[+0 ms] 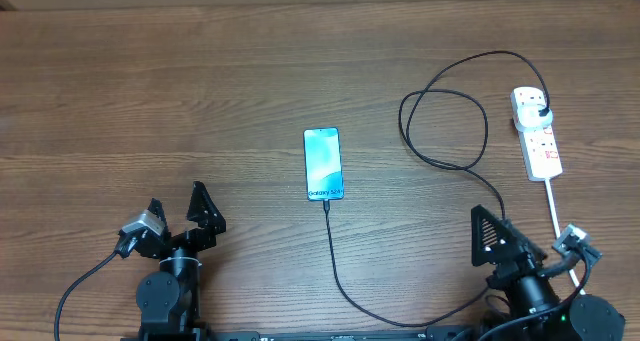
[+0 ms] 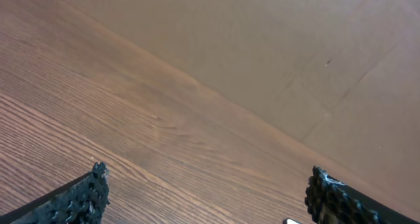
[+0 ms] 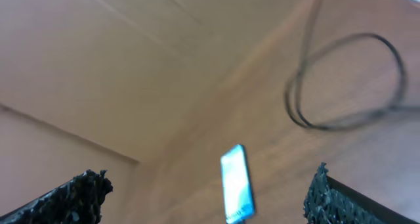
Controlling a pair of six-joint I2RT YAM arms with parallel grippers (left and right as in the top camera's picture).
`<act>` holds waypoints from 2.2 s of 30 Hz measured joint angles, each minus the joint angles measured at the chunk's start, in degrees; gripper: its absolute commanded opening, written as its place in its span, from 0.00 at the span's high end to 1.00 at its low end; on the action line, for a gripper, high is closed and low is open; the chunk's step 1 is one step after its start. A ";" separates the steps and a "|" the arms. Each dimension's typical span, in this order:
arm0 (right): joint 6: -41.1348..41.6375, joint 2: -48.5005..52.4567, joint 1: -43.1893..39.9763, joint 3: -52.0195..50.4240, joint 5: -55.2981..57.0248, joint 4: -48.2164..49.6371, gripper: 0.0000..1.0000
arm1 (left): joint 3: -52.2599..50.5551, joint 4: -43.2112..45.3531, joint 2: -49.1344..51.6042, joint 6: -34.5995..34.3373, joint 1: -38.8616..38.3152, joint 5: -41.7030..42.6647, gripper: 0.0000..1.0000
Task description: Plug charger to phone and switch on socket
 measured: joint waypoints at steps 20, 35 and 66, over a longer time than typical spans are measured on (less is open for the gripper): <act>-21.86 0.13 0.66 -14.58 4.55 25.62 0.00 | 0.00 0.02 0.00 0.00 0.00 0.00 0.00; -26.62 0.11 5.38 -25.16 7.96 41.99 0.00 | 0.00 0.00 0.00 0.00 0.00 0.00 0.01; -34.58 0.11 8.41 -30.29 12.35 43.91 0.00 | 0.00 0.02 0.00 0.00 0.00 0.00 0.00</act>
